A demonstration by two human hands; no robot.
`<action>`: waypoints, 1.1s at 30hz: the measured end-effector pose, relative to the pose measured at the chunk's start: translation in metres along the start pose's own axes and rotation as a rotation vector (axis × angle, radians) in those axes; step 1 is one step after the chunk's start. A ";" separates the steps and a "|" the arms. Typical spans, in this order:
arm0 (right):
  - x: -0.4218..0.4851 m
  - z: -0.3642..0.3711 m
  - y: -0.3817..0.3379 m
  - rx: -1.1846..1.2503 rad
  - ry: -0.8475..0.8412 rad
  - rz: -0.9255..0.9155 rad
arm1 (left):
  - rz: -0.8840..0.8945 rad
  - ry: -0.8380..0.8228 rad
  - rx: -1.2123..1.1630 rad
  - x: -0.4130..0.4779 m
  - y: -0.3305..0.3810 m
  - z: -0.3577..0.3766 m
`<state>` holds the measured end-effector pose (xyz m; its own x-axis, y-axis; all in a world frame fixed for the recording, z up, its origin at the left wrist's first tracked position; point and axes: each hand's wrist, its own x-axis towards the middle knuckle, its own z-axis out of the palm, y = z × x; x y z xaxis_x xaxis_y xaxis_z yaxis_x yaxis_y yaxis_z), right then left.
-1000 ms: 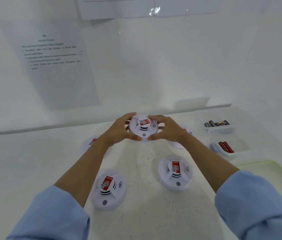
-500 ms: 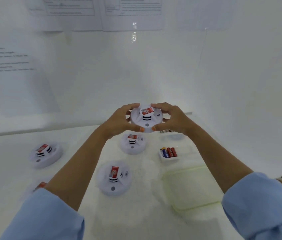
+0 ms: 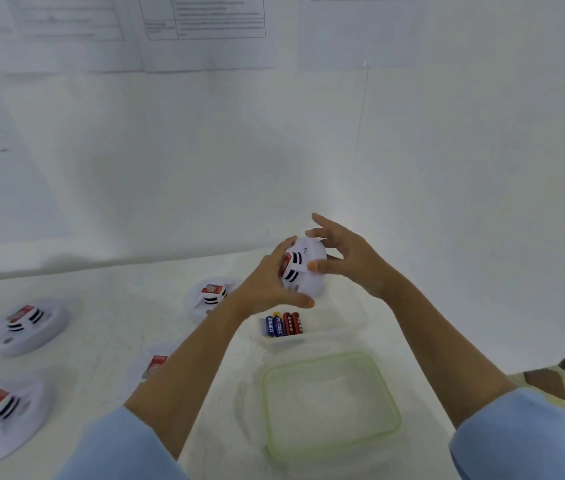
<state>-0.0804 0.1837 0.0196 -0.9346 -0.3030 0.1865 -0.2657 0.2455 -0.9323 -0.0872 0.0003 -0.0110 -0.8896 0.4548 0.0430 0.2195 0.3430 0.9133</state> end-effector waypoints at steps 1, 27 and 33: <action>0.000 0.000 0.003 0.107 0.049 0.044 | -0.008 -0.002 -0.062 -0.001 -0.001 0.001; 0.002 -0.003 0.013 0.163 -0.026 0.160 | 0.133 0.130 -0.103 -0.009 0.005 0.008; 0.000 0.004 0.017 0.152 -0.020 0.174 | 0.129 0.197 -0.097 -0.010 -0.005 0.012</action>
<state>-0.0835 0.1840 0.0027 -0.9579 -0.2868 0.0143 -0.0609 0.1544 -0.9861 -0.0751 0.0039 -0.0202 -0.9197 0.3176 0.2308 0.3050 0.2077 0.9294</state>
